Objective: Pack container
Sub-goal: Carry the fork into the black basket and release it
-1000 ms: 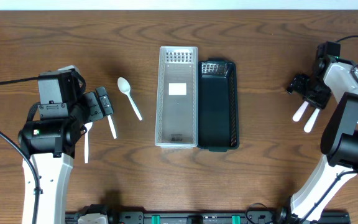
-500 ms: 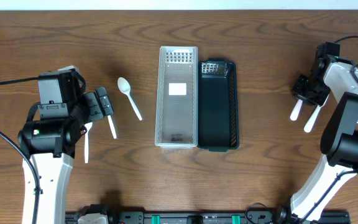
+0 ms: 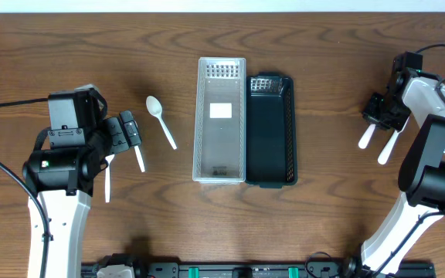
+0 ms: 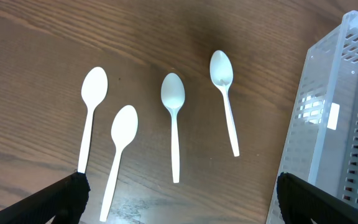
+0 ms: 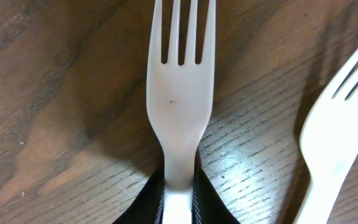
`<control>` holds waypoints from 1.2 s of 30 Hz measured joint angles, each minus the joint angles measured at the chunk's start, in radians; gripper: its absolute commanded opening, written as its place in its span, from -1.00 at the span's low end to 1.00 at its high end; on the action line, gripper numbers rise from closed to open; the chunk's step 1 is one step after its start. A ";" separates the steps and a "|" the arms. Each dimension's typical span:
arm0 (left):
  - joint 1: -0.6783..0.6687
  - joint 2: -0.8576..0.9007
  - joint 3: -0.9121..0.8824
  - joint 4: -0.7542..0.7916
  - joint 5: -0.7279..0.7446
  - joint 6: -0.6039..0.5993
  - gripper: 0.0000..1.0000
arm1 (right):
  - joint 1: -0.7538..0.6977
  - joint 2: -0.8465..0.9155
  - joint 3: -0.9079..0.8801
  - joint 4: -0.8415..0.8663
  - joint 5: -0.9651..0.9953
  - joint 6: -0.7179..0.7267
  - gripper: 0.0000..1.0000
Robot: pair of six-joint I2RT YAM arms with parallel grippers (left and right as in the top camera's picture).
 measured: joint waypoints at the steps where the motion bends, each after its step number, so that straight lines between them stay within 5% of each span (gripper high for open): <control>1: 0.000 0.000 0.000 0.000 0.000 0.000 0.96 | 0.000 0.000 0.002 -0.002 0.000 -0.001 -0.97; 10: 0.000 0.000 0.000 -0.002 0.000 0.000 0.96 | 0.063 -0.053 0.100 -0.126 -0.035 -0.060 -0.97; 20: 0.000 0.000 0.000 -0.002 0.000 0.000 0.96 | 0.464 -0.322 0.192 -0.159 -0.118 -0.035 -0.87; 31: 0.000 0.000 0.000 -0.002 0.000 0.000 0.96 | 0.716 -0.097 0.164 -0.128 -0.127 0.115 -0.90; 32: 0.000 0.000 0.000 -0.002 0.000 0.000 0.96 | 0.719 -0.071 0.159 -0.132 -0.128 0.124 -0.85; 35: 0.000 0.000 0.000 -0.002 0.000 0.000 0.96 | 0.722 -0.026 0.146 -0.137 -0.127 0.145 -0.09; 36: 0.000 0.000 0.000 -0.002 0.000 0.000 0.96 | 0.722 -0.024 0.145 -0.137 -0.127 0.153 -0.04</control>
